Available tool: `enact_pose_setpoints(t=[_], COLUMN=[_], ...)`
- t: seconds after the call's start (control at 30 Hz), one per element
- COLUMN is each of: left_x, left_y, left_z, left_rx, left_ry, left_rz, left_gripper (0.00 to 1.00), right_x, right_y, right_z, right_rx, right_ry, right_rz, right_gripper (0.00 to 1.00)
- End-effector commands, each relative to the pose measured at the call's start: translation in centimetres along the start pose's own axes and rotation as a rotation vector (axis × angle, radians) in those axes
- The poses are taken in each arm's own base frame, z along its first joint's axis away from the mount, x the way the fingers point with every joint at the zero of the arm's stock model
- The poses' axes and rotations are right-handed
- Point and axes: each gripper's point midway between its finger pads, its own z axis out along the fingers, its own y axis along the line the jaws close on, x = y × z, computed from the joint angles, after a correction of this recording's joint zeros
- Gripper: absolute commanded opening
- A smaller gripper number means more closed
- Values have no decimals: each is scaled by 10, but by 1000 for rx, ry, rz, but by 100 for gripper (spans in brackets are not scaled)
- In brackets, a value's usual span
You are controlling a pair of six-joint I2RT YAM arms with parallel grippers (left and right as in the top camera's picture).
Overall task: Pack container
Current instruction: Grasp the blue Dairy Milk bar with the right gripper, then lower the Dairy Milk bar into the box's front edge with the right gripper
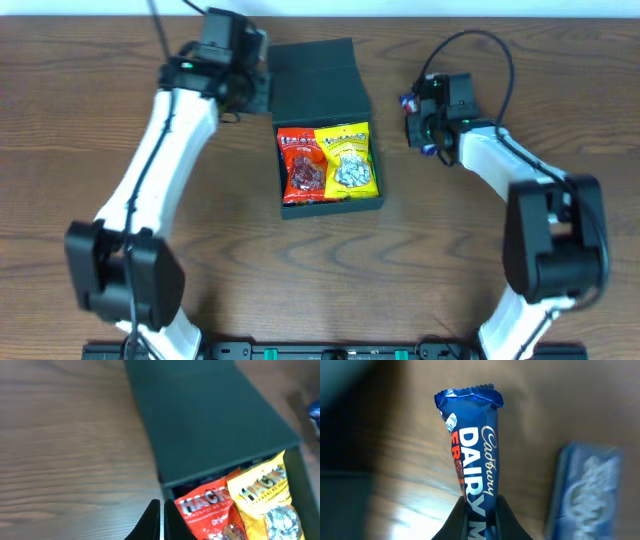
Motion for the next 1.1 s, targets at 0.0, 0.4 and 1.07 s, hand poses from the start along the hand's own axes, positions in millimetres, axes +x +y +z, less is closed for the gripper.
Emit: enact_pose_setpoints(t=[0.0,0.4,1.07], left_x=[-17,-40,-43], left_y=[16,68,87], left_z=[-36,-81,-91], left_rx=[-16,-86,-113], left_ry=[-96,-241,-269], left_rz=[-41,-124,-152], left_gripper=[6,6,6], right_x=[-46,-14,57], right_y=[38,129,225], right_z=[-52,-107,-97], right_rx=[-158,-509,-736], right_ry=[-163,-218,-145], right_rz=[-172,-786,-1163], right_gripper=[1,1,1])
